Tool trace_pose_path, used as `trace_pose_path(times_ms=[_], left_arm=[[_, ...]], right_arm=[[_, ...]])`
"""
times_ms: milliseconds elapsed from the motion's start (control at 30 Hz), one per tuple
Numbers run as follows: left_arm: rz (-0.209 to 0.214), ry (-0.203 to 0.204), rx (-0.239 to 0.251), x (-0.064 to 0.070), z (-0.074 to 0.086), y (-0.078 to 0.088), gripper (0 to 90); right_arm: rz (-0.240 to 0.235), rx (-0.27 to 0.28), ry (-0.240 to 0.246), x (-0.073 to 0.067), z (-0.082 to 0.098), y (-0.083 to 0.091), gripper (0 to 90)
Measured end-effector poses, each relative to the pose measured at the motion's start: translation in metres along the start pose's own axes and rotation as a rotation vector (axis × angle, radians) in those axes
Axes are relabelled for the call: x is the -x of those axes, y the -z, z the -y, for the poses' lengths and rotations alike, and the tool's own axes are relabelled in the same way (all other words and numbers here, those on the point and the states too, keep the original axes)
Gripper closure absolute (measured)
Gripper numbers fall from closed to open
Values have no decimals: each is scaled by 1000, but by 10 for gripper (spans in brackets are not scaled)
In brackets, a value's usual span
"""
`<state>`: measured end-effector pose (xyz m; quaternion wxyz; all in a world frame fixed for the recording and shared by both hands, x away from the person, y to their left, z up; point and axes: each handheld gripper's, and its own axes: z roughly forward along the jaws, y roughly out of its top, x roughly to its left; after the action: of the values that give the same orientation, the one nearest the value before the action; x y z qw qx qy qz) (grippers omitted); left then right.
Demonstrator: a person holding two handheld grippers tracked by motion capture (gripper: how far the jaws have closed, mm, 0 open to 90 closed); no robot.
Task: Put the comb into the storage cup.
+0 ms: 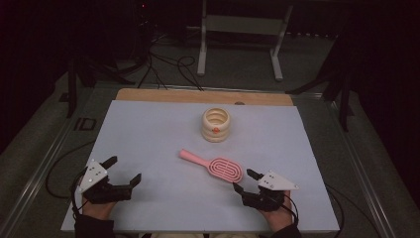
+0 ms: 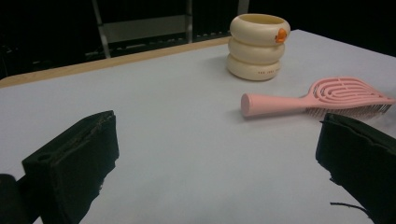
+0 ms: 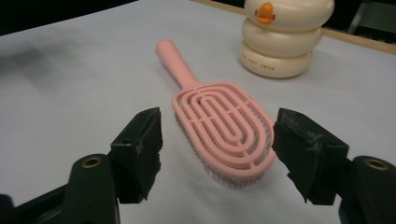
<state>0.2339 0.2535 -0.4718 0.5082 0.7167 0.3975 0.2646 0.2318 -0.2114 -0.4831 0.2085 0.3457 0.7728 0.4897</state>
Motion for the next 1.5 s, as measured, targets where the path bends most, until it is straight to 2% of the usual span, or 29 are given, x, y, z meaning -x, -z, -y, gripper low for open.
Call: trace_pose_path(times_ms=[400,600,667,700,733,767,800,833,900,933,1133,1267,1333,1500], left_arm=[[1,-3,-4,0,0,0,2],[1,-4,-5,1,0,-1,3],[1,-5,-5,1,0,-1,3],[1,-6,-6,1,0,-1,3],[1,-5,-5,1,0,-1,3],[1,-5,-5,1,0,-1,3],[2,-4,-5,1,0,-1,3],[2,-4,-5,1,0,-1,3],[2,-3,-4,1,0,0,3],[2,-2,-2,1,0,0,3],[0,-2,2,0,0,1,3],[-2,3,9,-1,-1,2,3],[-2,2,8,-1,-1,2,3],[-2,1,9,-1,-1,2,3]], right_arm=[[-26,-14,29,-12,1,-9,428],[-50,-20,35,-16,2,-12,545],[-50,-20,35,-16,2,-12,545],[-60,-24,37,-17,2,-13,579],[-68,-36,48,-17,3,-16,672],[-73,-40,48,-18,4,-17,719],[-72,-46,55,-18,4,-18,767],[-72,-46,55,-18,4,-18,767],[-56,-69,64,-19,6,-22,897],[-60,-95,61,-18,7,-25,900],[-27,-151,54,-12,12,-27,899],[-15,-179,31,-7,15,-25,899],[9,-215,9,0,18,-24,899],[36,-244,4,3,21,-25,899]])
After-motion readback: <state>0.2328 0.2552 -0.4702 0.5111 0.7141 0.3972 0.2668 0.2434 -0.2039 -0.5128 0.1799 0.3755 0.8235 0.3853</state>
